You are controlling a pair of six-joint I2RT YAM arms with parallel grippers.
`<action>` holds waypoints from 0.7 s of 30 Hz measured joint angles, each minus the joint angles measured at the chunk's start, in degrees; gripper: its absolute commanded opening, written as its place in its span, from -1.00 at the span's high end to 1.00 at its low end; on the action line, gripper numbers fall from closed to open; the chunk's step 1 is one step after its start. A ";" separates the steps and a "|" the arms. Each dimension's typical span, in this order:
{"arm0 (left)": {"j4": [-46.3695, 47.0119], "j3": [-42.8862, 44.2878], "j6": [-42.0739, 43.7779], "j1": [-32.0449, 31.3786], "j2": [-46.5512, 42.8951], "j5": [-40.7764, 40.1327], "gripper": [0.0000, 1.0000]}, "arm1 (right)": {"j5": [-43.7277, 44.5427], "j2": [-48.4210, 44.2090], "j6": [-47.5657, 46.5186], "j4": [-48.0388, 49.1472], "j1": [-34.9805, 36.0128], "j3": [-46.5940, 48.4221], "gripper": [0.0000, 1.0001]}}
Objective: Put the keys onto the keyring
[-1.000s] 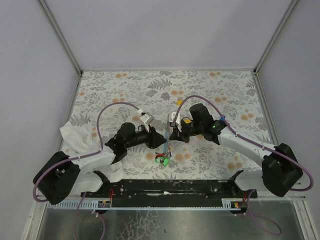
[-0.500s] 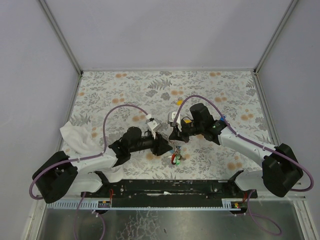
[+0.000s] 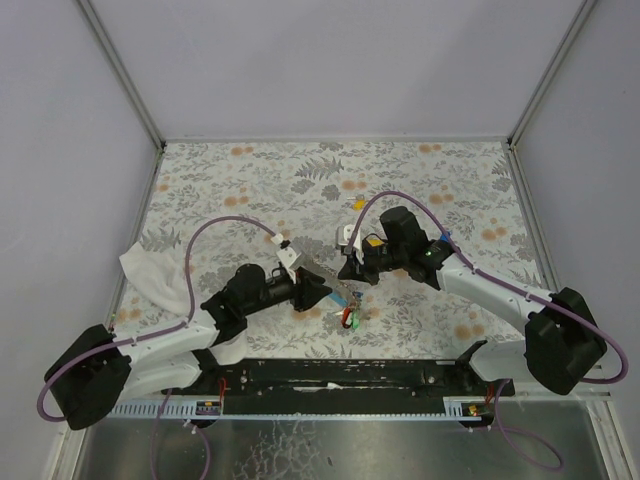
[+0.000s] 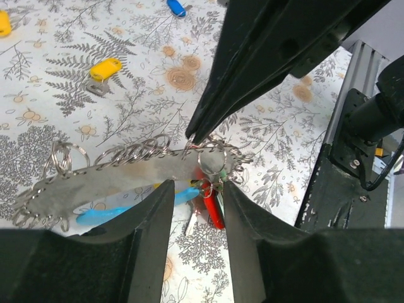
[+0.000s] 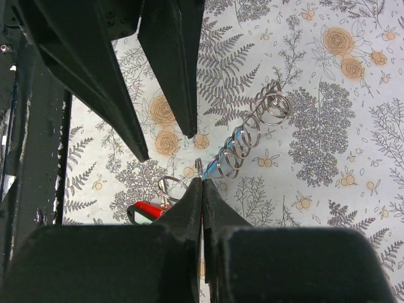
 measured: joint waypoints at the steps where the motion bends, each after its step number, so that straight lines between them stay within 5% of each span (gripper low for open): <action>1: 0.22 -0.35 0.11 0.00 0.26 -0.22 0.20 | -0.02 -0.09 -0.17 -0.09 0.00 0.00 1.00; 21: 7.02 -1.40 6.23 0.00 1.16 1.01 0.27 | -0.17 -1.46 -1.77 -0.70 0.00 -0.50 0.99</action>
